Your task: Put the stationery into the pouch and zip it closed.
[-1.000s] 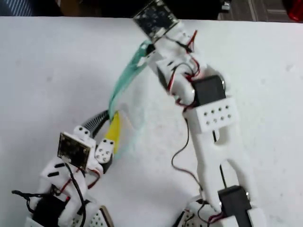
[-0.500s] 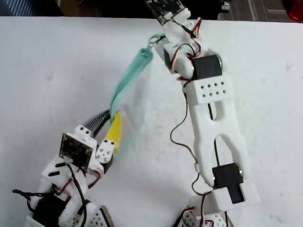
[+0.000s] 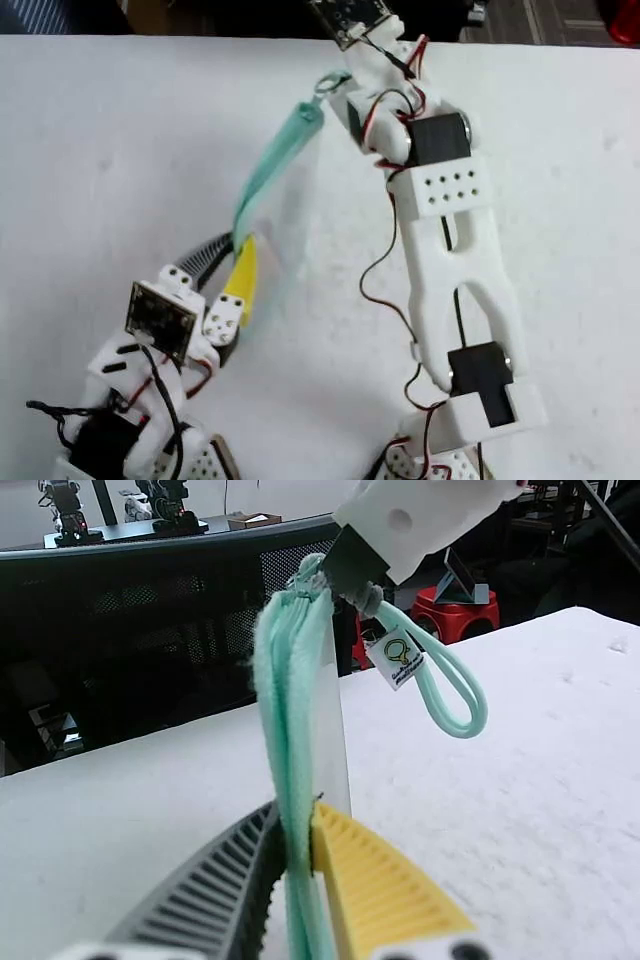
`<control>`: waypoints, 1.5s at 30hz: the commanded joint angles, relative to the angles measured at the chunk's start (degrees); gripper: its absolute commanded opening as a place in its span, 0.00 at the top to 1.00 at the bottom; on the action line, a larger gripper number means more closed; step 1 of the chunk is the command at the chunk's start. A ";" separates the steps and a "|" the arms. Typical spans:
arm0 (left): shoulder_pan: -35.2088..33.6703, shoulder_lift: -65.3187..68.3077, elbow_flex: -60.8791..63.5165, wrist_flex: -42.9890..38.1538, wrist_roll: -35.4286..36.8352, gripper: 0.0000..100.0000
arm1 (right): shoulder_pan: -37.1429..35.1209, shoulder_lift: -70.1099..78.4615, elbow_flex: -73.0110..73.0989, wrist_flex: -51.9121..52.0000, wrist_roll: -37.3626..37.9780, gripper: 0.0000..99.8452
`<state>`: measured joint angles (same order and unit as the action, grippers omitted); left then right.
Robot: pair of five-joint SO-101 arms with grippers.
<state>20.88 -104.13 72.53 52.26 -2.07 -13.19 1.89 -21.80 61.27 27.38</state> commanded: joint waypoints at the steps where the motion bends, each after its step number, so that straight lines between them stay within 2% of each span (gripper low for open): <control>1: 0.75 -0.66 -0.70 1.32 -0.79 0.98 | 4.62 -0.13 -3.52 -0.40 -0.18 0.98; 12: 0.75 -0.66 -0.53 1.32 -0.79 0.98 | 3.74 -1.71 -3.43 1.01 -0.26 0.98; 18: 0.75 -0.66 -0.44 1.32 -0.79 0.98 | 3.65 -6.29 -3.60 7.25 -0.26 0.98; 22: 0.75 -0.66 -0.35 1.32 -0.79 0.98 | 3.65 -9.80 -3.60 12.18 -0.70 0.89; 25: 0.75 -0.66 -0.35 1.32 -0.79 0.98 | 3.91 -12.79 -3.60 15.16 -6.51 0.79; 27: 0.75 -0.66 -0.35 1.32 -0.79 0.98 | 4.00 -14.73 -3.60 16.57 -10.20 0.75; 39: 0.75 -0.66 -0.26 1.32 -0.79 0.98 | 3.21 -25.98 -3.69 19.12 -22.86 0.75; 42: 0.75 -0.66 -0.26 1.32 -0.79 0.98 | -1.27 -29.23 -3.69 19.47 -23.91 0.75; 45: 0.75 -0.66 -0.26 1.32 -0.79 0.98 | -9.10 -30.90 -3.69 21.14 -24.26 0.75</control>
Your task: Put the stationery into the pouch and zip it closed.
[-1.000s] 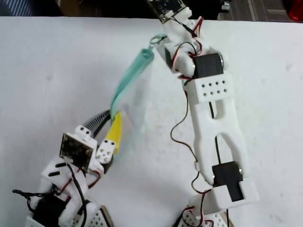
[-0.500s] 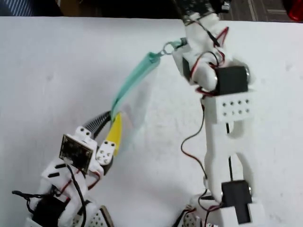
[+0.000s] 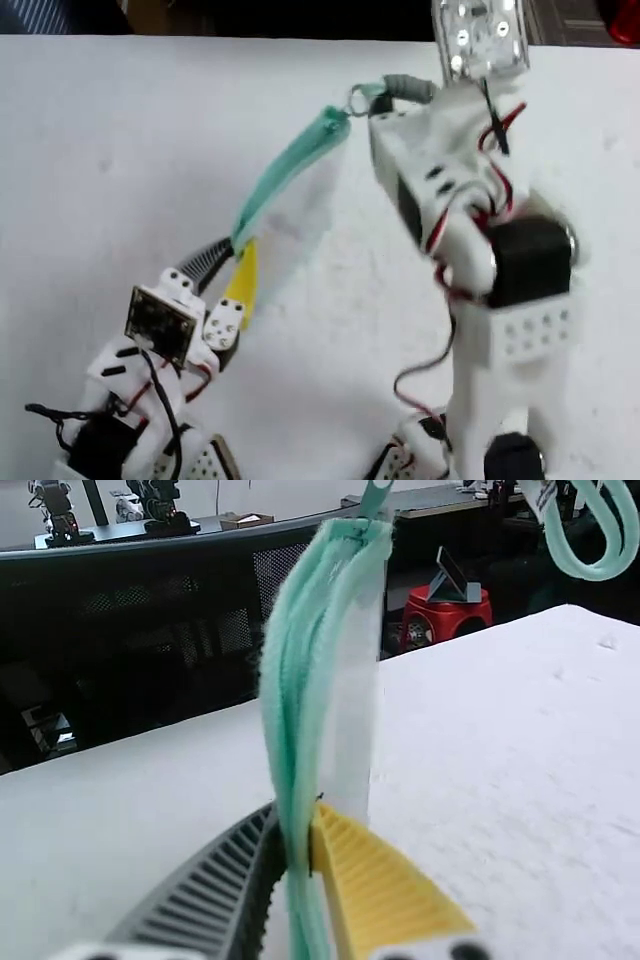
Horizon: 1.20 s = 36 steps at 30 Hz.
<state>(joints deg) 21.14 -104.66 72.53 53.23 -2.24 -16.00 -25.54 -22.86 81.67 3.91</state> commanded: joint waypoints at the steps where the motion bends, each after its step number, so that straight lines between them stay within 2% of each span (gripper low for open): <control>1: 0.48 -0.13 -0.26 0.35 -0.62 0.98 | -8.84 -3.56 -2.64 1.10 -0.79 0.75; 6: 0.48 -0.13 -0.26 0.35 -0.62 0.98 | -16.04 -4.00 -2.64 1.01 -0.79 0.75; 19: 0.48 -0.13 -0.26 0.44 -0.62 0.98 | -16.40 -3.82 -2.11 3.82 -1.05 0.75; 24: 0.48 -0.13 0.26 0.35 -0.70 0.98 | -16.40 -3.82 -2.29 5.41 -11.87 0.68; 27: 0.48 -0.13 0.70 0.00 -0.70 0.98 | -17.19 -3.56 -2.11 6.37 -14.07 0.63; 36: 0.48 -0.13 0.62 0.09 -0.70 0.98 | -23.43 5.85 -2.64 2.33 -18.73 0.63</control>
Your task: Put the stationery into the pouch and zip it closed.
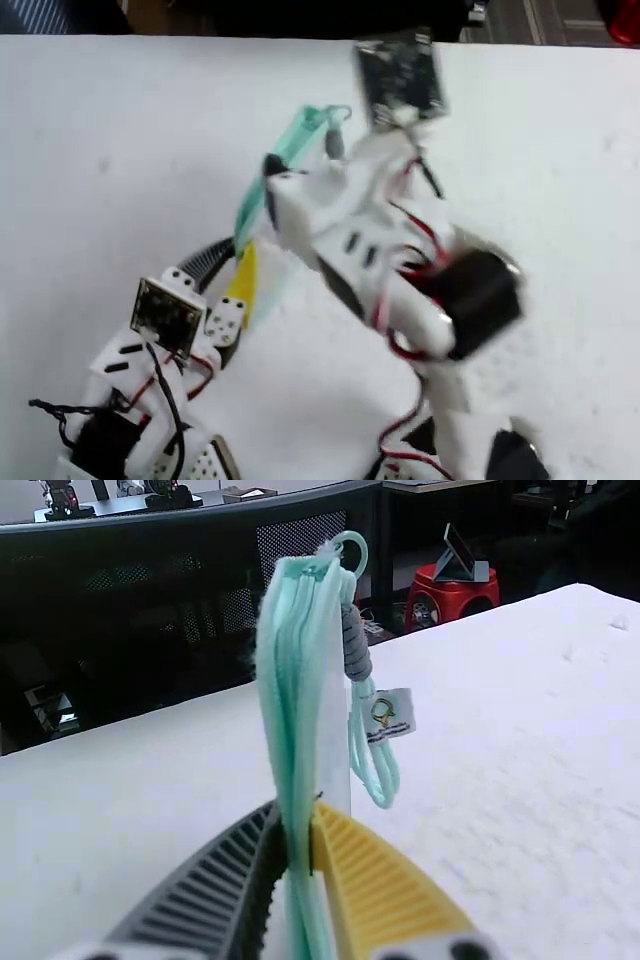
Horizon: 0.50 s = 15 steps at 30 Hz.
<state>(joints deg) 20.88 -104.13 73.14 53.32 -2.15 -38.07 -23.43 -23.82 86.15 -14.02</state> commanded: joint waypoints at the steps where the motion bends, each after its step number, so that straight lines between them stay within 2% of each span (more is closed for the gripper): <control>1: 0.75 -0.66 0.00 0.09 -0.79 0.98 | -1.27 5.58 -1.76 -2.77 -0.79 0.63; 4: 0.75 -0.66 0.00 0.09 -0.79 0.98 | -1.19 10.77 -3.69 -2.86 -0.97 0.63; 8: 0.75 -0.66 0.00 0.09 -0.88 0.98 | -1.19 15.52 -8.35 -2.59 -4.84 0.63; 15: 0.75 -0.66 0.00 0.09 -0.97 0.98 | -1.27 23.34 -9.49 -0.66 -4.92 0.63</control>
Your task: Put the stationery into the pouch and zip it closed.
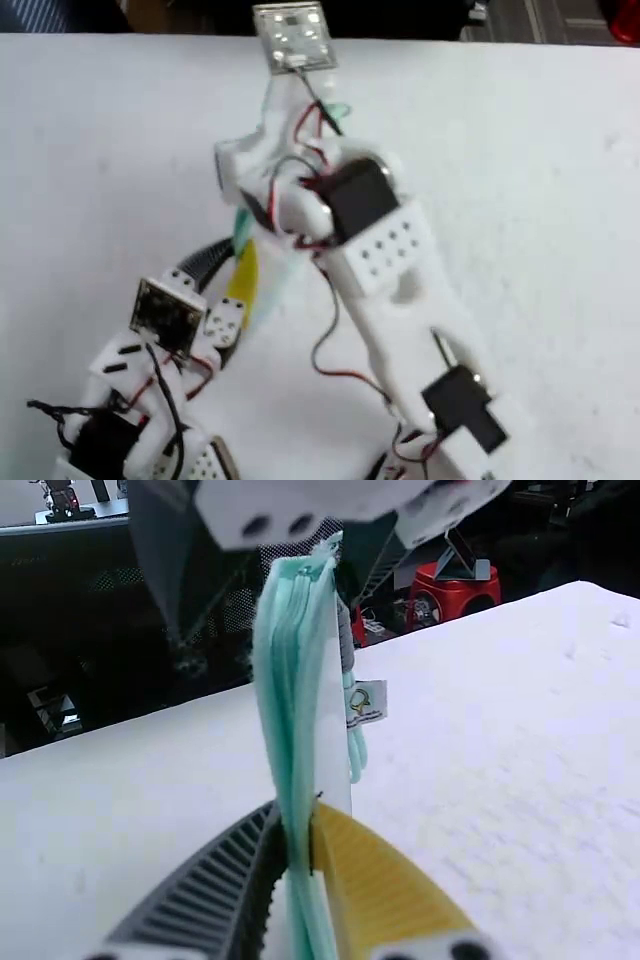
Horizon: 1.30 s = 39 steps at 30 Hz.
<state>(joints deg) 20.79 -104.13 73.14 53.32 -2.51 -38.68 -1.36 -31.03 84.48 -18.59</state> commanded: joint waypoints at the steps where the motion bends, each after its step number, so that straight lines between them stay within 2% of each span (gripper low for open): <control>1: 0.84 -0.66 0.00 0.09 -0.70 0.98 | -0.66 2.07 -2.29 1.36 -0.35 0.63; 5: 0.84 -0.66 0.00 0.09 -2.55 0.98 | -0.66 4.97 -2.11 3.47 -0.53 0.63; 7: 0.84 -0.66 0.00 0.09 -2.90 0.98 | -0.04 6.11 -2.29 3.38 -0.26 0.68; 9: 0.84 -0.66 0.00 0.09 -3.34 0.98 | 1.27 6.90 -2.37 2.95 -0.26 0.78; 12: 1.01 -0.66 0.00 0.18 -3.25 0.98 | 4.26 7.52 -2.37 1.27 -0.09 0.98; 16: 3.56 -0.66 0.00 0.18 -3.25 0.97 | 7.43 7.08 -2.37 -0.22 -0.09 0.96; 19: 3.91 -0.66 -0.35 0.88 -2.73 0.89 | 7.25 7.34 -4.04 -0.57 0.62 0.98; 21: 3.38 -0.66 -1.14 3.16 0.53 0.82 | 6.02 7.08 -5.98 -0.57 3.16 0.99; 24: 0.04 -0.66 -5.80 8.09 7.74 0.78 | 4.88 6.20 -11.60 0.13 5.98 0.98; 27: -2.68 -0.66 -10.20 12.31 8.79 0.76 | 5.05 5.93 -15.91 -0.04 6.68 0.98; 36: -9.89 -0.66 -10.90 11.34 9.14 0.77 | 14.64 10.15 -6.86 4.88 6.77 0.98; 39: -14.11 -0.66 -10.81 10.73 12.92 0.77 | 19.82 10.86 -0.09 5.93 9.49 0.98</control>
<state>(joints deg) 10.24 -104.92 65.05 66.07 7.16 -23.30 9.19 -35.34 89.32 -12.44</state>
